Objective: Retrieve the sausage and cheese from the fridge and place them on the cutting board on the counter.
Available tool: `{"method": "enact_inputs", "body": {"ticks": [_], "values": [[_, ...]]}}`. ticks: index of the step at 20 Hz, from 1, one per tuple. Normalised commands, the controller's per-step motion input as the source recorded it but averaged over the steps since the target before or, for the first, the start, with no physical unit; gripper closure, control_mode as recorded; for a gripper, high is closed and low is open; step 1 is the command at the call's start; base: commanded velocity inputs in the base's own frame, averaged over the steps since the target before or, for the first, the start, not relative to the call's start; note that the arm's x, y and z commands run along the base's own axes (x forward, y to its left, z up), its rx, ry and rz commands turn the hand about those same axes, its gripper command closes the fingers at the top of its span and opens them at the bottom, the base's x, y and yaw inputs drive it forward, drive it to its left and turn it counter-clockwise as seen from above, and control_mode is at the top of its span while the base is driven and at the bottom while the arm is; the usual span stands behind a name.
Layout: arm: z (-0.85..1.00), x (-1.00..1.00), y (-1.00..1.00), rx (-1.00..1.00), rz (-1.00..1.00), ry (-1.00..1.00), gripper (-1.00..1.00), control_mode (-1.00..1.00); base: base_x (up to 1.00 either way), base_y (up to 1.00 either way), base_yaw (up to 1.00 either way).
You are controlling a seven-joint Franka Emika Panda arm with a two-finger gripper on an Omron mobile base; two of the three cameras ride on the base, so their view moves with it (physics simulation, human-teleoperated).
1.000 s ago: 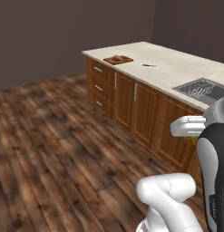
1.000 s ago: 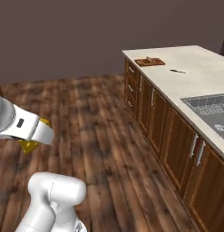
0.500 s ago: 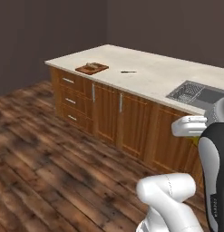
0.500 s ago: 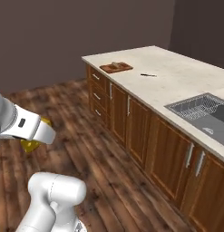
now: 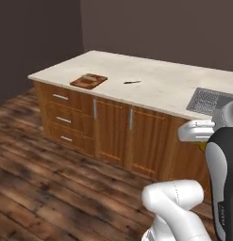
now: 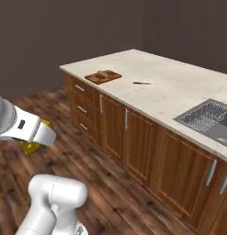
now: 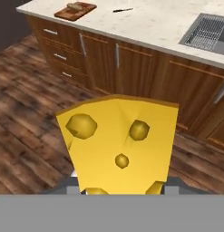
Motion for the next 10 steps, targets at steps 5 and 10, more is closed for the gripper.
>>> {"method": "enact_inputs", "body": {"ticks": [5,10], "values": [[0.0,0.0,0.0,0.0,0.0,0.0,1.0,1.0,1.0,1.0,-0.38],[0.0,0.0,0.0,0.0,0.0,0.0,1.0,1.0,1.0,1.0,-0.41]]}}
